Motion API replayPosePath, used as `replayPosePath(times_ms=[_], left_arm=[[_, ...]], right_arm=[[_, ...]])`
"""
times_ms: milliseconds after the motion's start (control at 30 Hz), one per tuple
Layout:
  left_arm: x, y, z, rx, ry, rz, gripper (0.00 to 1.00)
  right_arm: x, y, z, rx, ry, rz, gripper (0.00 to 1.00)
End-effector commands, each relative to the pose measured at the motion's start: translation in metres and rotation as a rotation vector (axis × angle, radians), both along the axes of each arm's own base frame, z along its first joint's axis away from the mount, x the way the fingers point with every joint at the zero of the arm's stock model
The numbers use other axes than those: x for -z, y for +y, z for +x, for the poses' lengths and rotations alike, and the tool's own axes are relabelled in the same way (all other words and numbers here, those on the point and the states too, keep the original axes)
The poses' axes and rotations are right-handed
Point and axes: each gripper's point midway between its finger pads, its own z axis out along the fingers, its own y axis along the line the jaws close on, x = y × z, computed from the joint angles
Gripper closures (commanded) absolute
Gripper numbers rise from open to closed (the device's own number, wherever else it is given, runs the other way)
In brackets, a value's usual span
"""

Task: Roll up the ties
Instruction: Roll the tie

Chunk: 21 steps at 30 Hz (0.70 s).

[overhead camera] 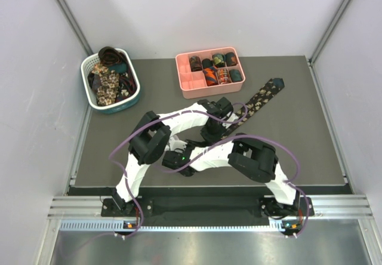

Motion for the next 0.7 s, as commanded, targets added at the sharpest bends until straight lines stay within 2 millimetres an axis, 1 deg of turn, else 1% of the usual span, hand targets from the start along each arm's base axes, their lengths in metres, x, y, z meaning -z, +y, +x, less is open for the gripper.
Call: replayPosePath(times_ms=[0, 67, 133, 167, 233, 267, 333, 400, 433, 500, 567, 600, 633, 667], left_arm=[[0.018, 0.011, -0.049, 0.015, 0.206, 0.063, 0.66], [0.013, 0.007, -0.043, 0.011, 0.181, 0.040, 0.63], [0.004, -0.003, -0.035, 0.015, 0.147, -0.006, 0.59], [0.000, -0.007, -0.035, 0.023, 0.153, -0.029, 0.58], [-0.008, -0.012, -0.028, 0.026, 0.138, -0.054, 0.54], [-0.016, -0.018, -0.022, 0.028, 0.119, -0.077, 0.53], [-0.027, -0.025, -0.011, 0.020, 0.089, -0.111, 0.47], [-0.037, -0.028, -0.002, 0.014, 0.067, -0.146, 0.46], [-0.044, -0.034, 0.004, 0.013, 0.044, -0.176, 0.46], [-0.056, -0.037, 0.013, -0.004, 0.021, -0.220, 0.45], [-0.064, -0.039, 0.022, -0.020, -0.009, -0.258, 0.44], [-0.076, -0.038, 0.028, -0.038, -0.034, -0.286, 0.43], [-0.075, -0.033, 0.030, -0.055, -0.043, -0.288, 0.43], [-0.095, -0.037, 0.039, -0.063, -0.103, -0.354, 0.43]], right_arm=[[0.025, -0.025, 0.005, 0.040, 0.096, -0.007, 1.00], [0.023, -0.024, 0.004, 0.031, 0.097, 0.001, 1.00], [0.023, -0.022, 0.005, 0.026, 0.097, 0.012, 1.00], [0.023, -0.022, 0.004, 0.018, 0.099, 0.009, 1.00], [0.022, -0.018, 0.003, 0.009, 0.094, 0.019, 1.00], [0.022, -0.018, 0.003, 0.007, 0.095, 0.020, 1.00], [0.023, -0.016, 0.002, 0.001, 0.096, 0.028, 1.00], [0.023, -0.015, 0.000, -0.003, 0.097, 0.032, 1.00], [0.023, -0.014, 0.001, -0.003, 0.096, 0.040, 1.00], [0.023, -0.013, 0.000, -0.005, 0.095, 0.047, 1.00], [0.022, -0.013, 0.001, -0.026, 0.101, 0.031, 1.00], [0.022, -0.013, 0.000, -0.030, 0.103, 0.036, 1.00], [0.022, -0.012, 0.000, -0.034, 0.109, 0.045, 1.00], [0.019, -0.011, 0.000, -0.039, 0.106, 0.065, 1.00]])
